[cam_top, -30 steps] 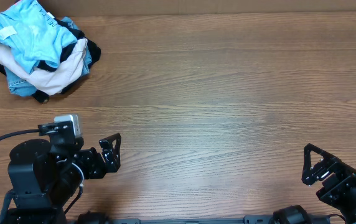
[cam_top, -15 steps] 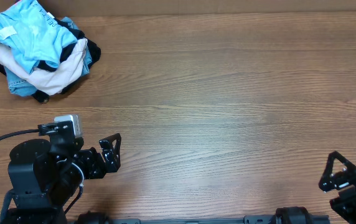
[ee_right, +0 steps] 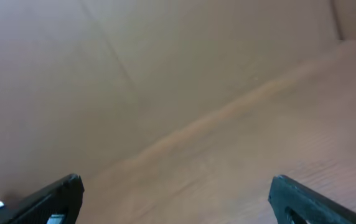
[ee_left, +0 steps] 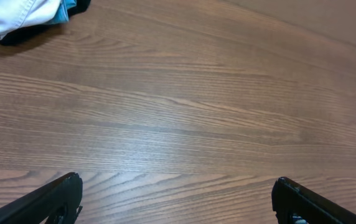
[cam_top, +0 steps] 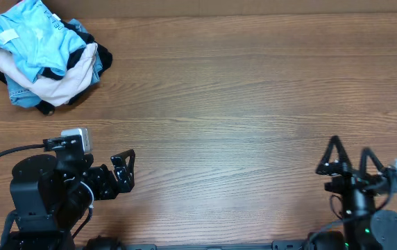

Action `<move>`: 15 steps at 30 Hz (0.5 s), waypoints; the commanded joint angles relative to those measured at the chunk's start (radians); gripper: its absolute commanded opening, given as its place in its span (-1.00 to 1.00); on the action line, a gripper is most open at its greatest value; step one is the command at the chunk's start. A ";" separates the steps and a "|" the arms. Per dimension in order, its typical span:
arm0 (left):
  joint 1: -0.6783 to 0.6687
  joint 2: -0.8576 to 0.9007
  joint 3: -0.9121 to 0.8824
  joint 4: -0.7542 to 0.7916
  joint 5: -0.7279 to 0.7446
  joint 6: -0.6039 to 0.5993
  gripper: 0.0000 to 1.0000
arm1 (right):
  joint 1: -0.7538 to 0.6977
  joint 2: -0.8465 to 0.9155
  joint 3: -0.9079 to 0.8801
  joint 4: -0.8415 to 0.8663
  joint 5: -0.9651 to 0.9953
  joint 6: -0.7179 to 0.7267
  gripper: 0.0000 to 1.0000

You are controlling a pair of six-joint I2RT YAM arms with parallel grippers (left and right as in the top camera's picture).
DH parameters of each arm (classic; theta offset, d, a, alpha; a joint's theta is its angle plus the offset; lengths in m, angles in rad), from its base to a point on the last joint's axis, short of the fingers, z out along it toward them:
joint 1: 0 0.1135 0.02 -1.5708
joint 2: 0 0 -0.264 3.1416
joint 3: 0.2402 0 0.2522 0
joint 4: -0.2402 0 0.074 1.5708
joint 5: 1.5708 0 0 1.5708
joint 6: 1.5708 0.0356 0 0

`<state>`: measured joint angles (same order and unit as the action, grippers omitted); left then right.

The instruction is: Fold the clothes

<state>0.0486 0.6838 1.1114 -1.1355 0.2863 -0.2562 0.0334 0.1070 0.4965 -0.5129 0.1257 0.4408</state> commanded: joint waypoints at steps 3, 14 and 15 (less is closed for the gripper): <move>0.007 0.002 0.001 0.002 -0.009 -0.006 1.00 | 0.000 -0.104 -0.226 0.311 -0.113 -0.052 1.00; 0.007 0.002 0.001 -0.020 -0.009 -0.006 1.00 | 0.000 -0.104 -0.404 0.648 -0.128 -0.053 1.00; 0.007 0.002 0.001 -0.020 -0.009 -0.006 1.00 | 0.000 -0.104 -0.426 0.679 -0.128 -0.054 1.00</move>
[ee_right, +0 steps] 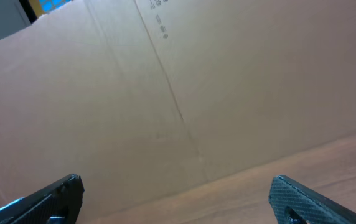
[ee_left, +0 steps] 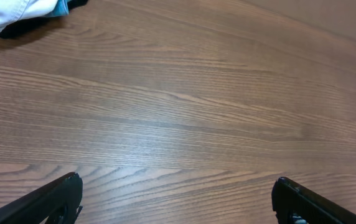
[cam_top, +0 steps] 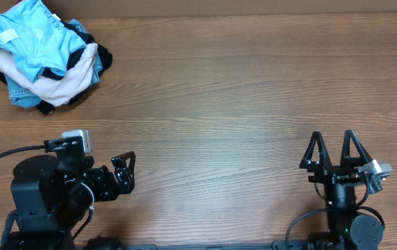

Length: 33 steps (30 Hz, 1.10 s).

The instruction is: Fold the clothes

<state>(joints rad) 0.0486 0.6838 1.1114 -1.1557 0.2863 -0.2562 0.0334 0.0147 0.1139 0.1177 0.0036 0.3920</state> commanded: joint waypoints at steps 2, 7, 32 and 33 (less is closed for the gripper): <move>0.007 0.002 0.001 0.000 -0.009 -0.006 1.00 | 0.000 -0.012 -0.074 0.073 -0.025 -0.052 1.00; 0.007 0.002 0.001 0.000 -0.009 -0.006 1.00 | 0.000 -0.012 -0.106 0.071 -0.124 -0.263 1.00; 0.007 0.002 0.001 0.000 -0.009 -0.006 1.00 | 0.000 -0.012 -0.106 -0.195 -0.084 -0.266 1.00; 0.007 0.002 0.001 0.000 -0.009 -0.006 1.00 | 0.000 -0.012 -0.106 -0.195 -0.084 -0.266 1.00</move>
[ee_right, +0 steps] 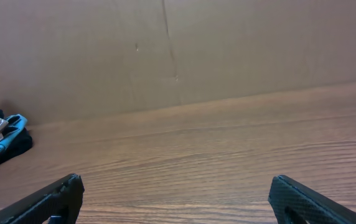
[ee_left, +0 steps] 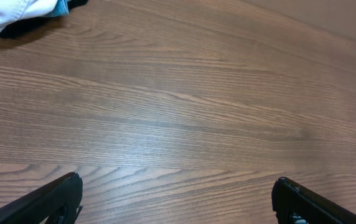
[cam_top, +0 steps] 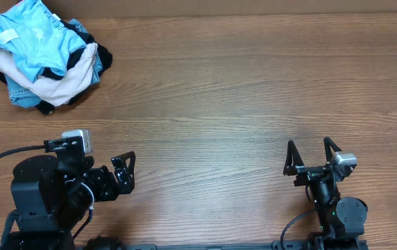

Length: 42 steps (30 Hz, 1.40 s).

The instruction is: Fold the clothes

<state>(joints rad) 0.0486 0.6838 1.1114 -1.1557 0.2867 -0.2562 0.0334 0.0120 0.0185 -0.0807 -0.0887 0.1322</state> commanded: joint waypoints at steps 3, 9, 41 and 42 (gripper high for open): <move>0.007 0.002 0.001 0.000 -0.009 -0.006 1.00 | 0.000 -0.009 -0.011 0.003 0.009 -0.006 1.00; 0.007 0.001 0.001 -0.012 -0.010 -0.006 1.00 | 0.000 -0.009 -0.011 0.003 0.009 -0.006 1.00; -0.036 -0.644 -1.059 1.088 0.074 0.302 1.00 | 0.000 -0.009 -0.011 0.004 0.009 -0.006 1.00; -0.036 -0.648 -1.069 1.091 0.047 0.301 1.00 | 0.000 -0.009 -0.011 0.003 0.009 -0.006 1.00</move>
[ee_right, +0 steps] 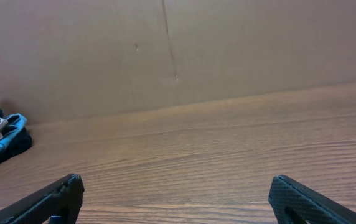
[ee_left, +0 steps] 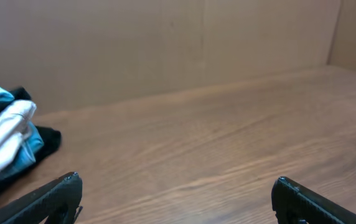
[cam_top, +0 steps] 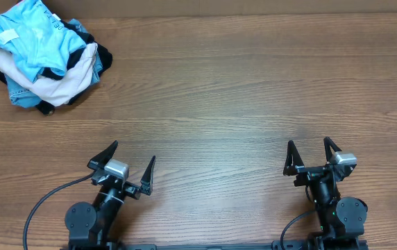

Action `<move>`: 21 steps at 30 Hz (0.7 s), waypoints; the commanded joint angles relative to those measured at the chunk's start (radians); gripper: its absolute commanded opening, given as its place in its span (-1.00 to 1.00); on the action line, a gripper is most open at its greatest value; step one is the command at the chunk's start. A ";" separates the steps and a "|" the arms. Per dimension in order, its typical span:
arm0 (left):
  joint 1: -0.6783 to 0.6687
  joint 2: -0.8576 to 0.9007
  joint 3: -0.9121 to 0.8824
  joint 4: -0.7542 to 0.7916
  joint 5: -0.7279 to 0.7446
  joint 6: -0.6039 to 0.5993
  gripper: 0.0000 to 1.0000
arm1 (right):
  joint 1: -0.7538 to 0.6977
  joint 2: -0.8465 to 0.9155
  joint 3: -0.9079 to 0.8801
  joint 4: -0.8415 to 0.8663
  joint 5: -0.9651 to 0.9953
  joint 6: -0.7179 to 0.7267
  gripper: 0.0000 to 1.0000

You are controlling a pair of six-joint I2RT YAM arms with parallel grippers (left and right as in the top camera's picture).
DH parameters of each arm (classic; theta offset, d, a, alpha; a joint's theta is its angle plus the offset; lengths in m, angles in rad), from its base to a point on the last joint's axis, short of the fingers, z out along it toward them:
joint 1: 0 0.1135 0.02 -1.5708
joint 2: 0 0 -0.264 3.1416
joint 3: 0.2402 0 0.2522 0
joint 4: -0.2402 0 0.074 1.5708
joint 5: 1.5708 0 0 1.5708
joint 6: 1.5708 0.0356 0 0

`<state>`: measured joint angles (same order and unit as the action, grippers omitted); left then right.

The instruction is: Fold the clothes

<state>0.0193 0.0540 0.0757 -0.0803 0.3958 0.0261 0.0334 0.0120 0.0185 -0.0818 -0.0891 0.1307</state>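
A crumpled heap of clothes [cam_top: 42, 53], light blue, cream and black, lies at the table's far left corner. It also shows at the left edge of the left wrist view as clothes [ee_left: 7, 137] and of the right wrist view as clothes. My left gripper [cam_top: 130, 163] sits low near the front edge, open and holding nothing. My right gripper [cam_top: 316, 153] is at the front right, open and likewise holding nothing. Both point toward the back wall, far from the heap.
The wooden table [cam_top: 240, 90] stretches bare between the grippers and the heap. A brown cardboard wall [ee_right: 228, 43] closes the back edge. Cables trail from both arm bases at the front.
My left arm has folded down: its gripper was raised at the front left looking down at the table, and now sits low and level, facing the back wall. The right arm has not moved.
The right gripper stood at the front right corner, turned off toward the wall. Then it was further left, then low and level facing the back. The left arm stayed raised throughout, and now rests low as well. The clothes heap never moved.
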 commanded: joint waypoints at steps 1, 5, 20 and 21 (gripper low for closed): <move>-0.007 -0.025 -0.039 0.015 -0.082 0.018 1.00 | 0.000 -0.009 -0.011 0.005 0.009 -0.004 1.00; -0.007 -0.051 -0.058 0.016 -0.276 -0.134 1.00 | 0.000 -0.009 -0.011 0.005 0.009 -0.005 1.00; -0.005 -0.051 -0.071 0.171 -0.478 -0.179 1.00 | 0.000 -0.009 -0.011 0.005 0.009 -0.004 1.00; -0.005 -0.051 -0.071 0.153 -0.492 -0.179 1.00 | 0.000 -0.009 -0.011 0.005 0.009 -0.004 1.00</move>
<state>0.0193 0.0120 0.0086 0.0952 -0.0368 -0.1581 0.0334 0.0120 0.0185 -0.0814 -0.0887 0.1303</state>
